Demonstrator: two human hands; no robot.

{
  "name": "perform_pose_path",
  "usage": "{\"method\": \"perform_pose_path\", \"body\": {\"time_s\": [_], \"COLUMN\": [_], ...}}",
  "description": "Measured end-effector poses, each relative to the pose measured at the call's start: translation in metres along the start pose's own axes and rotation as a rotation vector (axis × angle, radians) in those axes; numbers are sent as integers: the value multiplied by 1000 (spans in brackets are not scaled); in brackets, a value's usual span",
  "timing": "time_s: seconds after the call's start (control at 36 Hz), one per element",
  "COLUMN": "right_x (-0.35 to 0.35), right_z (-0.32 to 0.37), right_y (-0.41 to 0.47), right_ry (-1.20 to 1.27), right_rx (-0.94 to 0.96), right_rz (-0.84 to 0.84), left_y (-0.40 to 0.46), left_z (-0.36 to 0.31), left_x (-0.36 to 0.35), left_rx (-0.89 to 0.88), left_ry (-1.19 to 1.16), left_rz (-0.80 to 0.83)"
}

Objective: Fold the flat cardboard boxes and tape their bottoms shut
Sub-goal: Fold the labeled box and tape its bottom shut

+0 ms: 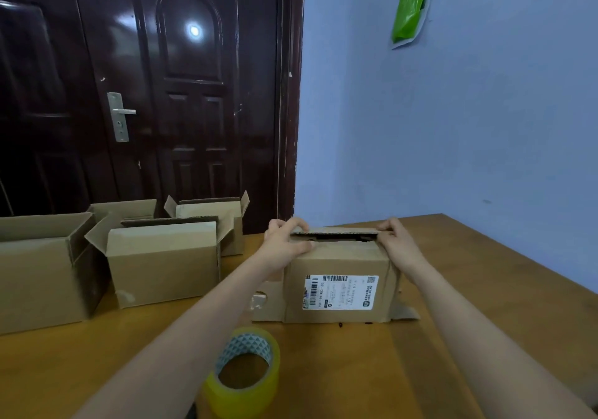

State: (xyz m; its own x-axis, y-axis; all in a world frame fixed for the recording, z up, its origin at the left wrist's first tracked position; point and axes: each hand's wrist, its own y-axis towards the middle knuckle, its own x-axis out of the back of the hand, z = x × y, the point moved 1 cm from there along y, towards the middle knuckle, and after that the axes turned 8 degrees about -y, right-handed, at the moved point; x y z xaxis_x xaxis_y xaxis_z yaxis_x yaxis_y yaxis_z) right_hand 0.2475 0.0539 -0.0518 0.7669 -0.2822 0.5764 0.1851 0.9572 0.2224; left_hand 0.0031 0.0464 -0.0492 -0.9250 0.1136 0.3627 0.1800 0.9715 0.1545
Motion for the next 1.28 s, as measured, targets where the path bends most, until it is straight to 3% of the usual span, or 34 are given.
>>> {"method": "perform_pose_path", "body": {"time_s": [0.22,0.36,0.56,0.83,1.03,1.19,1.28], "right_x": [-14,-24,-24,-26,-22,-23,-21], "right_z": [14,22,25,31,47,63,67], "right_y": [-12,-17,-15,-18,-29,-43,-54], "right_ry": [-43,-131,-400,-435,-811,-760,-691], "right_rx": [83,108,123,64,212,232,282], "right_rz": [-11,2,7,-4,-211,-270,-362], "left_y": [2,-3,-9,-24,-24,-23,-29], "left_z": [-3,-5,1,1,-10,-20,-20], "left_x": [16,18,16,12,22,24,28], "left_rx": [-173,-268,-194,-205,-201,-263,-349], "left_ry": [246,594,617,552,715,757,743], "left_rz": [-32,-67,-73,-3,74,82,-15]}}
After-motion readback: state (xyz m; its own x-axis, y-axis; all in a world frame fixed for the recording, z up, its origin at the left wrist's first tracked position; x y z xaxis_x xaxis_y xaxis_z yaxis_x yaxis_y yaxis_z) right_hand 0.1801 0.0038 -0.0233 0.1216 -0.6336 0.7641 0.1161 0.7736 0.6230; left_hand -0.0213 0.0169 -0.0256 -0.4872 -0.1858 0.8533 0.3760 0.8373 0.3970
